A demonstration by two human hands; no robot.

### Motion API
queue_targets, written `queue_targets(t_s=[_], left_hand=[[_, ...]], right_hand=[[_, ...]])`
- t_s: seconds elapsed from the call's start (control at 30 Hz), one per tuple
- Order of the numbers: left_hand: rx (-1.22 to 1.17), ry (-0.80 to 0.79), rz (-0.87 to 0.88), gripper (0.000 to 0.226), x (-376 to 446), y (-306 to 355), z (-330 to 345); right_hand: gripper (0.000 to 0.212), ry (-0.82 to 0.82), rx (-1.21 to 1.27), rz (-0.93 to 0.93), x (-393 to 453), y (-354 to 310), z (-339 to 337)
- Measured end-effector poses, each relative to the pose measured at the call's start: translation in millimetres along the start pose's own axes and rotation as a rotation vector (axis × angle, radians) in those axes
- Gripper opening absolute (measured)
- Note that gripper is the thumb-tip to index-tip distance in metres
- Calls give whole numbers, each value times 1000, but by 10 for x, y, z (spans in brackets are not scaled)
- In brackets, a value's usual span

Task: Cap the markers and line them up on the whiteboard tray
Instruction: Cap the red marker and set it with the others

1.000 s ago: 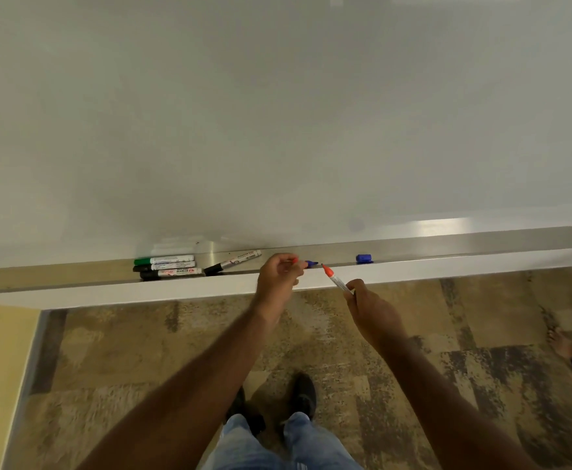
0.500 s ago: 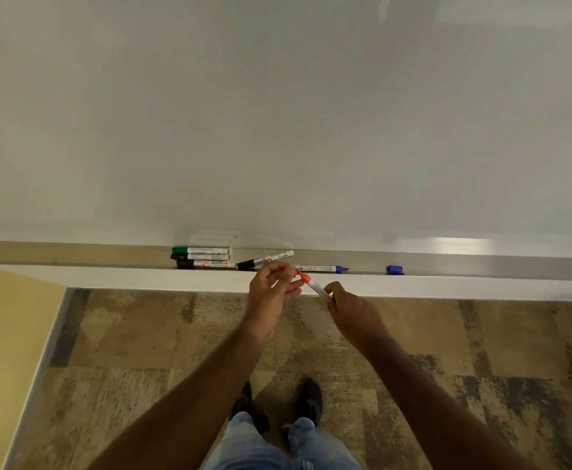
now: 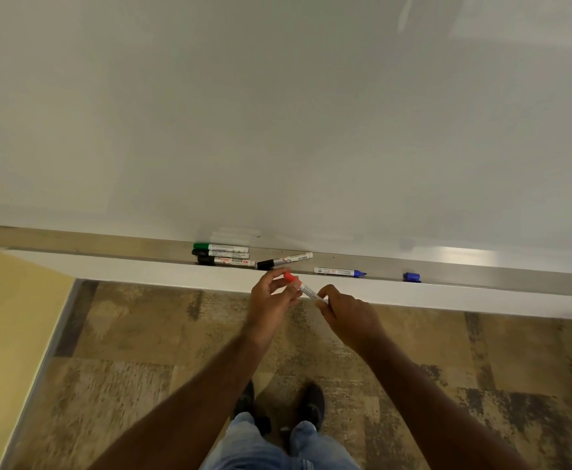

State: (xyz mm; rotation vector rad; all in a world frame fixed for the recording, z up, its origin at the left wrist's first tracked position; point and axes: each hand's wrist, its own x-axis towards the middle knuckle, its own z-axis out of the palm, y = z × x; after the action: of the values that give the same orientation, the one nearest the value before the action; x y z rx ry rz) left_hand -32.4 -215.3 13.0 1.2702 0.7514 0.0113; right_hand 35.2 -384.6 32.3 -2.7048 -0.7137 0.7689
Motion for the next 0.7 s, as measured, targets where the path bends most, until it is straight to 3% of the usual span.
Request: queue_targets(t_s=[0.1, 0.2, 0.4, 0.7], left_hand=[[57, 8, 3, 67, -59, -42, 10], [-41, 41, -15, 77, -104, -61, 45], [-89, 116, -35, 72, -74, -22, -11], [-159, 89, -55, 59, 23, -42, -107]], right_hand=[[39, -19, 22, -12, 43, -109, 16], [40, -25, 9, -4, 83, -202, 60], [39, 5, 17, 0, 105, -292, 93], [36, 24, 29, -6, 112, -323, 83]])
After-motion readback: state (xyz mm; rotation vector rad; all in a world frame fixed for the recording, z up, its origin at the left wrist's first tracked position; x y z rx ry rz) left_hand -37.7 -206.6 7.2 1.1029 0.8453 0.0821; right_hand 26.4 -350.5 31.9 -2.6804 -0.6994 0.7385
